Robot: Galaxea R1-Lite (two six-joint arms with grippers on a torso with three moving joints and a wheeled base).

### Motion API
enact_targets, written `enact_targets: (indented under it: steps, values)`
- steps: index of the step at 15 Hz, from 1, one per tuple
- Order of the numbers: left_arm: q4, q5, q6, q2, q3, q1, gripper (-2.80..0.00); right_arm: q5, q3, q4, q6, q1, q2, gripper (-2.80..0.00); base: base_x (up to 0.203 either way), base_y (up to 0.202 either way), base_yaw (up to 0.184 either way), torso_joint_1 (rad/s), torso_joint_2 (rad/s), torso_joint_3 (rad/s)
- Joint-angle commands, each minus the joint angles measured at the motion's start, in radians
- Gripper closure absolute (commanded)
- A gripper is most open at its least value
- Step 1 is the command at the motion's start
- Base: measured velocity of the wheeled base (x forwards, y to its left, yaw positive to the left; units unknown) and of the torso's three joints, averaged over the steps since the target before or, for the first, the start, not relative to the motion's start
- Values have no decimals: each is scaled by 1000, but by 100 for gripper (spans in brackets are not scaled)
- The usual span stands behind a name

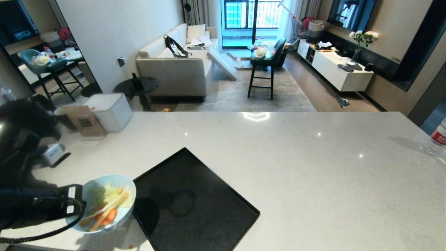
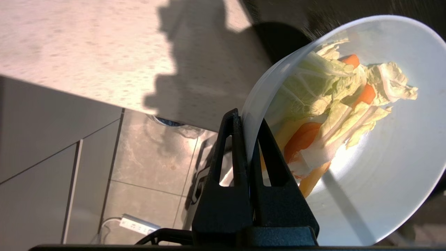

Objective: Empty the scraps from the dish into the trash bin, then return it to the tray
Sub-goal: Move the bowl over the trash can

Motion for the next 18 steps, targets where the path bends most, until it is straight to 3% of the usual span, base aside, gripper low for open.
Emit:
enact_targets:
  steps: [1, 8, 13, 16, 18]
  values:
    - [3, 0, 1, -66, 8, 90, 0, 0, 0, 0, 1, 0, 0, 0, 0, 0, 0, 0, 0, 0]
    - [-9, 18, 4, -165, 103, 195, 0, 0, 0, 0, 1, 0, 0, 0, 0, 0, 0, 0, 0, 0]
    - [-9, 10, 12, -220, 175, 195, 0, 0, 0, 0, 0, 0, 0, 0, 0, 0, 0, 0, 0, 0]
    - [-11, -19, 73, -252, 182, 171, 0, 0, 0, 0, 1, 0, 0, 0, 0, 0, 0, 0, 0, 0]
    - [-10, -37, 76, -262, 187, 169, 0, 0, 0, 0, 1, 0, 0, 0, 0, 0, 0, 0, 0, 0]
